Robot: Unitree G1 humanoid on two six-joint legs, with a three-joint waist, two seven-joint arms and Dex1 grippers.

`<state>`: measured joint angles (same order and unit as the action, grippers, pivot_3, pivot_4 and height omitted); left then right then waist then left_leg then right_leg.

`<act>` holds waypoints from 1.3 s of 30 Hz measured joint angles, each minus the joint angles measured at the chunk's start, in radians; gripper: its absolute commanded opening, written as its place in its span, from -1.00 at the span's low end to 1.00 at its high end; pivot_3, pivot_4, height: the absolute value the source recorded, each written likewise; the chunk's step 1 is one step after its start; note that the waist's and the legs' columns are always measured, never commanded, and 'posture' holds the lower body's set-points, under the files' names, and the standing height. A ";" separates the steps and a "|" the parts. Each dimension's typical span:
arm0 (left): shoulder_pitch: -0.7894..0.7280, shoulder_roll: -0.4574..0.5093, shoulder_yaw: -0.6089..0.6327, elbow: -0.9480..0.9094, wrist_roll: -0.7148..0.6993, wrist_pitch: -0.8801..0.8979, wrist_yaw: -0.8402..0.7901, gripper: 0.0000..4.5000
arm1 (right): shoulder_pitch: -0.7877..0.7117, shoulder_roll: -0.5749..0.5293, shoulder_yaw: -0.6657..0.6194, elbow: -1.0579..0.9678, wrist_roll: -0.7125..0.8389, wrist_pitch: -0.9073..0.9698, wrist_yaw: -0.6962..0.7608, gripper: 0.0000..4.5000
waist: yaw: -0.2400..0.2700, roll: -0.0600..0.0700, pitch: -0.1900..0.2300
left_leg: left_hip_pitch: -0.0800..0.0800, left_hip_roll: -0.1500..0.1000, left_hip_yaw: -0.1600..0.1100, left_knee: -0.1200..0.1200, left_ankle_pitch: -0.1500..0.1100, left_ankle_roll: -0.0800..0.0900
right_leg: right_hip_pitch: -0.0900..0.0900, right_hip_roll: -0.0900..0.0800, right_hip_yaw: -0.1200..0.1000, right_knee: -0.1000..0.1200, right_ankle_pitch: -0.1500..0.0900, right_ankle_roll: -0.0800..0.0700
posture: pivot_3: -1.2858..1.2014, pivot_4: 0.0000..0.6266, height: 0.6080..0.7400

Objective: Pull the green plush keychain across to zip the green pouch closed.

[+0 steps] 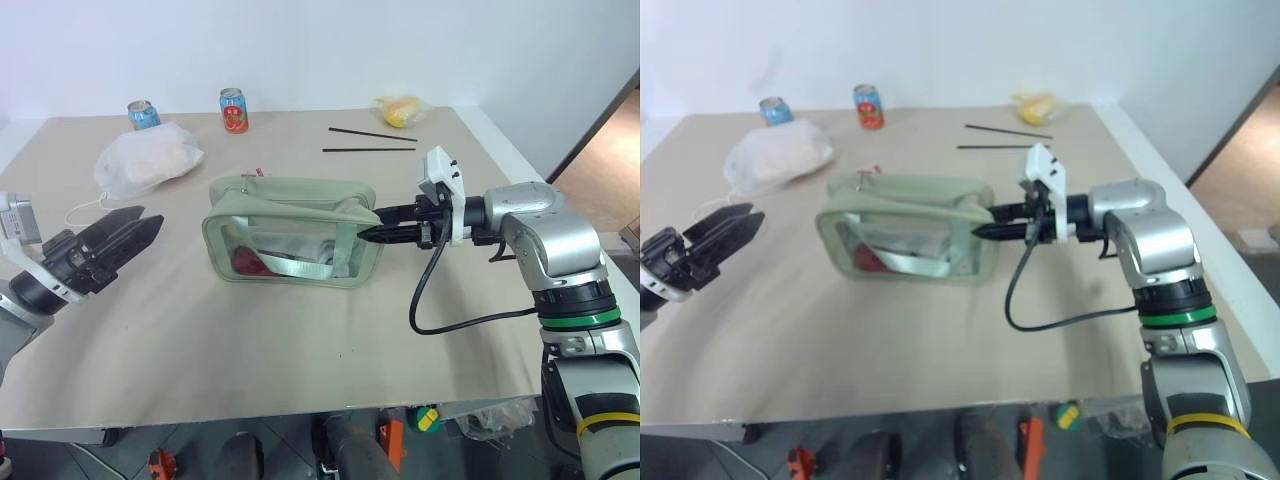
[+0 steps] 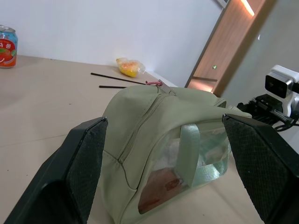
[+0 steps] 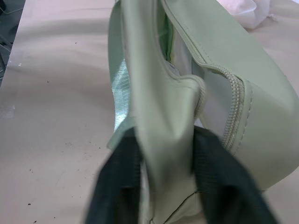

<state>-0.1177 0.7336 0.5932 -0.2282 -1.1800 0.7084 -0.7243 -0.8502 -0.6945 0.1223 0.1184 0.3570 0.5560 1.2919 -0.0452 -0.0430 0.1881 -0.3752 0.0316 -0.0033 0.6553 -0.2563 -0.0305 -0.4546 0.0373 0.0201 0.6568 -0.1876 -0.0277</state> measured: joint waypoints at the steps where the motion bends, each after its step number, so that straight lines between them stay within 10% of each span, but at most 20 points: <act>1: -0.001 0.000 0.000 0.006 0.000 0.000 -0.002 0.81 | 0.002 0.000 0.000 0.000 0.000 0.000 0.001 -0.98 | 0.000 0.000 0.000 | 0.000 0.000 0.000 0.000 0.000 0.000 | 0.000 0.000 0.000 0.000 0.000 0.000 | 0.03 -0.52 1.00; 15: -0.374 0.107 -0.163 0.506 0.289 -0.049 -0.091 0.81 | 0.053 -0.005 -0.010 -0.038 0.010 -0.004 -0.009 -0.98 | 0.002 0.000 0.000 | 0.002 0.000 -0.001 0.000 0.001 0.001 | 0.003 0.001 -0.001 0.000 0.000 0.000 | 0.03 -0.52 1.00; 27: -0.834 -0.045 -0.410 1.096 0.681 -0.234 -0.117 0.81 | 0.105 -0.019 -0.031 -0.131 0.038 0.027 -0.046 -0.98 | 0.000 -0.001 -0.001 | -0.001 -0.001 0.000 0.000 0.000 0.001 | 0.001 0.000 0.000 0.000 0.001 0.001 | 0.03 -0.52 1.00; 39: -0.695 0.050 -0.478 0.857 0.710 -0.135 -0.549 0.81 | 0.149 -0.044 -0.046 -0.192 0.070 0.057 -0.077 -0.98 | -0.003 -0.001 -0.001 | -0.001 -0.001 -0.001 0.000 0.000 0.002 | 0.001 0.000 0.000 0.000 0.000 0.001 | 0.03 -0.52 1.00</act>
<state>-0.8126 0.7838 0.1155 0.6289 -0.4697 0.5731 -1.2738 -0.7010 -0.7386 0.0766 -0.0732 0.4266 0.6134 1.2145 -0.0482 -0.0442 0.1876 -0.3760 0.0307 -0.0038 0.6556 -0.2562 -0.0290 -0.4540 0.0372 0.0203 0.6569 -0.1872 -0.0270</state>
